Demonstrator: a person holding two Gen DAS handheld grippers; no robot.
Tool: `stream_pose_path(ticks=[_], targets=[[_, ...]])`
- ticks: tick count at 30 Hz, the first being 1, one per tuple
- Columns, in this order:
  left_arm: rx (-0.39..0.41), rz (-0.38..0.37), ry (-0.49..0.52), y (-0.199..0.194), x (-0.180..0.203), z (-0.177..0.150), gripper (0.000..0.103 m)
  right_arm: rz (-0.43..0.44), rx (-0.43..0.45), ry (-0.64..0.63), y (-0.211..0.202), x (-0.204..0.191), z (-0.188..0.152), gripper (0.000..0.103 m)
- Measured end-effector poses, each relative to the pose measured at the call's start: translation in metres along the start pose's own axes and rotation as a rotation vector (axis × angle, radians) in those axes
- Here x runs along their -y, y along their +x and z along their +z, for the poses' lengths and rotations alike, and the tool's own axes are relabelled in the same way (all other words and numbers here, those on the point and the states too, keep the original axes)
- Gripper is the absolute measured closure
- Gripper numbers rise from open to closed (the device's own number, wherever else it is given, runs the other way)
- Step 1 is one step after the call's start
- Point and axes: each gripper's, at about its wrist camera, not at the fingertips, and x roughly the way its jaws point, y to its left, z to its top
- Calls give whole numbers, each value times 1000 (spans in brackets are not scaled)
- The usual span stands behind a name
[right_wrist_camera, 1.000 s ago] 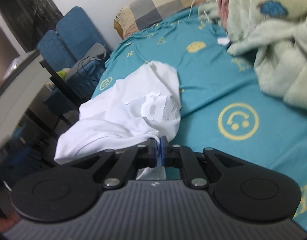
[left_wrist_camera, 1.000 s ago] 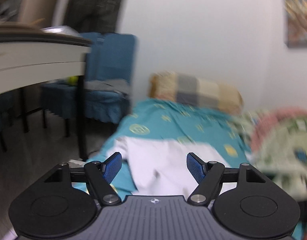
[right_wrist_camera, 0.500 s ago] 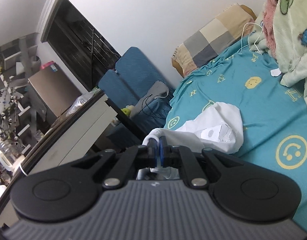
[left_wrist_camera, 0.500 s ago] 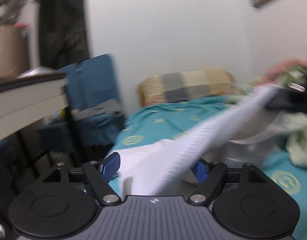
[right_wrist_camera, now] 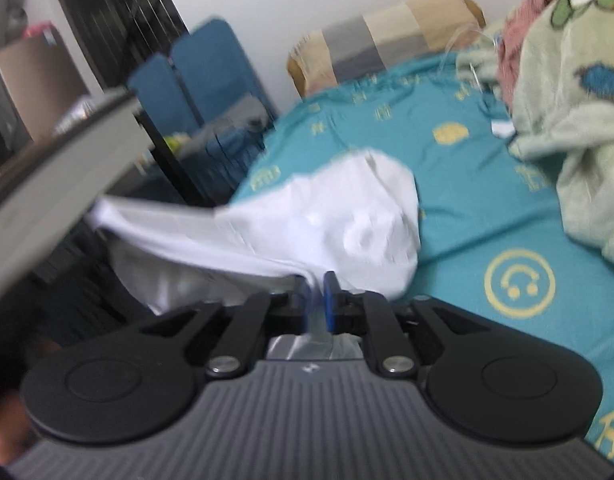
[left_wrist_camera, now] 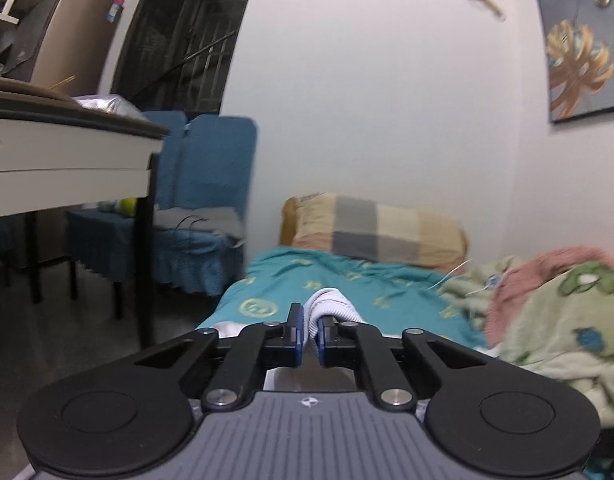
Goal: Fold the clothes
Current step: 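Lift and shake the T-shirt with both tools to unfold it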
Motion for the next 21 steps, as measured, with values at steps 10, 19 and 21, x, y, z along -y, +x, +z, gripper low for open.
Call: stream_pose_path(ticks=[10,19,21], targets=[[-25,20,-114,0,-17,12,96,-120,131,-68,-13,-11,0,95],[-191,17,-169,28,-35,-1,53,144,254,18,-43,-5,30,96],[-217,9,-150,32,-29,-8,42,182,257,19,-45,-7,32,96]])
